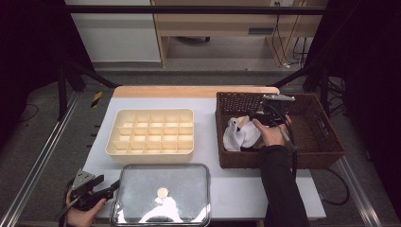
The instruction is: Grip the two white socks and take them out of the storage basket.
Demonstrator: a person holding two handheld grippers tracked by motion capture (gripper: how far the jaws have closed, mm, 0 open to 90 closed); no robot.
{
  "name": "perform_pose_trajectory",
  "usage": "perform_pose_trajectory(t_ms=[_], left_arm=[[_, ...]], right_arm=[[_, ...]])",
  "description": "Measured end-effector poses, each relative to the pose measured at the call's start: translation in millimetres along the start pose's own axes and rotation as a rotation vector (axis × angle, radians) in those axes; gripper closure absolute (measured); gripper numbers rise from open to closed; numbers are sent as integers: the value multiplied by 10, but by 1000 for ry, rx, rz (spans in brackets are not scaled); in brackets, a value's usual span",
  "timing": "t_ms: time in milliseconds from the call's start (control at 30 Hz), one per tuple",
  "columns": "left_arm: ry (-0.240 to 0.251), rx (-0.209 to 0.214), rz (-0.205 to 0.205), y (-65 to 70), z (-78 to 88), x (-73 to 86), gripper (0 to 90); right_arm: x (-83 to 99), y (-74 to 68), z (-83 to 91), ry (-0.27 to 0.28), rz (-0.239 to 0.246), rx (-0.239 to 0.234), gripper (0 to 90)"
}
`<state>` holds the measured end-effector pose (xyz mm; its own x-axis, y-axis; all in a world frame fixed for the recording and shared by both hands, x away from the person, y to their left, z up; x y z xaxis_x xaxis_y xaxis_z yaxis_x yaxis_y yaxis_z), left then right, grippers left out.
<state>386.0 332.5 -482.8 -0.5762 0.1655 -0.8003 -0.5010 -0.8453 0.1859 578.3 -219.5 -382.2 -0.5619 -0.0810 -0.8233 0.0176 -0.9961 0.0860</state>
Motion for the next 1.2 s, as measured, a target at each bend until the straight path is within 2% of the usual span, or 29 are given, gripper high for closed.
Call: perform_pose_trajectory(t_ms=[100,433,533,667,767,967,1133,1167,1200], left_arm=[[-1,2,-1,1,-2,2,304],[-6,0,-5,4,-11,8,310],[-10,1,-7,7,-11,9,311],[-10,0,-7,6,-14,8,314],[-12,0,-7,7,-14,9,315],[-14,1,-5,12,-15,9,317],[-14,2,-4,15,-16,12,318],[-15,1,-5,12,-17,13,318],[-15,0,-7,10,-17,13,318]], right_arm=[[24,11,-49,-18,-5,19,363],[93,2,-181,-73,24,57,382],[103,3,-210,-84,18,64,387],[117,0,-235,-92,34,77,401],[141,1,-265,-105,50,95,436],[158,2,-277,-146,62,125,567],[182,11,-307,-208,71,139,720],[188,4,-308,-235,72,139,762],[188,4,-308,-235,72,139,762]])
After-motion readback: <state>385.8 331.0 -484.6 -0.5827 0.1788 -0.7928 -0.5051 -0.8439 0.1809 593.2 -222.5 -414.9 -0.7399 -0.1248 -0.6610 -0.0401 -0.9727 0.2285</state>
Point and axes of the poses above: each handheld gripper's, and its own axes: z roughly backward along the jaws, x roughly out of its underside, y roughly to its right, the point moved 1 cm from there along -z, roughly forward along the jaws, and after that the axes turned 14 degrees about x, right-handed, at the moved point
